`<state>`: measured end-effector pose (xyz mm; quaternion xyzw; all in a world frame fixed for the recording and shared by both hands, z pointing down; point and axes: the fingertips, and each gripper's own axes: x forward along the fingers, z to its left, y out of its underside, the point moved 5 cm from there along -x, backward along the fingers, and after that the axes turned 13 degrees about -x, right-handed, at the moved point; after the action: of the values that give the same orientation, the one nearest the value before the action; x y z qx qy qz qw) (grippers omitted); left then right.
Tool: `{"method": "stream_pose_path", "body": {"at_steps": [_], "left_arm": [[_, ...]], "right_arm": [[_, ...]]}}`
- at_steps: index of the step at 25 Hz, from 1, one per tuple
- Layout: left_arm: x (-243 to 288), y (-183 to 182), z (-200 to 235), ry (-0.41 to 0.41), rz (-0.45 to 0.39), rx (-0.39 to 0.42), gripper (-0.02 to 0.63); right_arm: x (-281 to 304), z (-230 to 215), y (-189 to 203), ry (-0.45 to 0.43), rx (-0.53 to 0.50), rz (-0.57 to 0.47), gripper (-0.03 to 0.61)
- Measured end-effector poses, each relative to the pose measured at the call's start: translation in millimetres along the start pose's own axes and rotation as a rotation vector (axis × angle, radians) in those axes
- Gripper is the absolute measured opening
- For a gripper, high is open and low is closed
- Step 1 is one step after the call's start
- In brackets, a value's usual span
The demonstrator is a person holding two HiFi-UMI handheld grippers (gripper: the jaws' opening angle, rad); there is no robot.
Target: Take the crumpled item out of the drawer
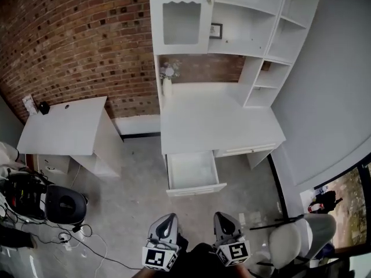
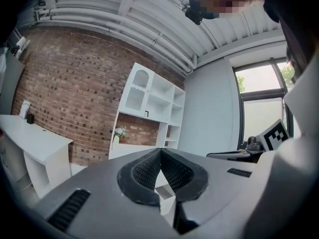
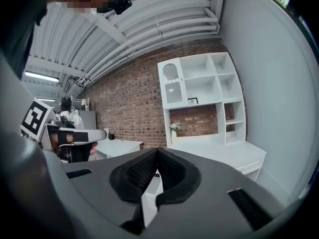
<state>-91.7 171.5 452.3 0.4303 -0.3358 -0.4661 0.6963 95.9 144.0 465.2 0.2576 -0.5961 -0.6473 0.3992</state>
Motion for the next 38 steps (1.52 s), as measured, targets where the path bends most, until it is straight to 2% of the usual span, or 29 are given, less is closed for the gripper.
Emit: {"method": "stream_pose_path", "body": {"at_steps": [2,8,16,29,38], "left_arm": [[21,-12,17,0.007,0.006,-0.003,0.025],[72,-29,55,0.022,0.023,-0.038,0.025],[142,-39,87,0.014,0.033,-0.043,0.025],[262,-37,115,-0.065,0.076,-0.060,0.025],[304,-22,141,-0.114,0.125,-0.079,0.025]], "right_arm": [[30,-6,-6,0.010,0.009,-0.003,0.014],[109,-25,6,0.020,-0.018,0.077,0.014],[201,-59,60,-0.005,-0.014,0.218,0.014],[318,-122,233,-0.125,0.023,0.649,0.014],[382,-132,332,-0.196,0.048,0.872,0.117]]}}
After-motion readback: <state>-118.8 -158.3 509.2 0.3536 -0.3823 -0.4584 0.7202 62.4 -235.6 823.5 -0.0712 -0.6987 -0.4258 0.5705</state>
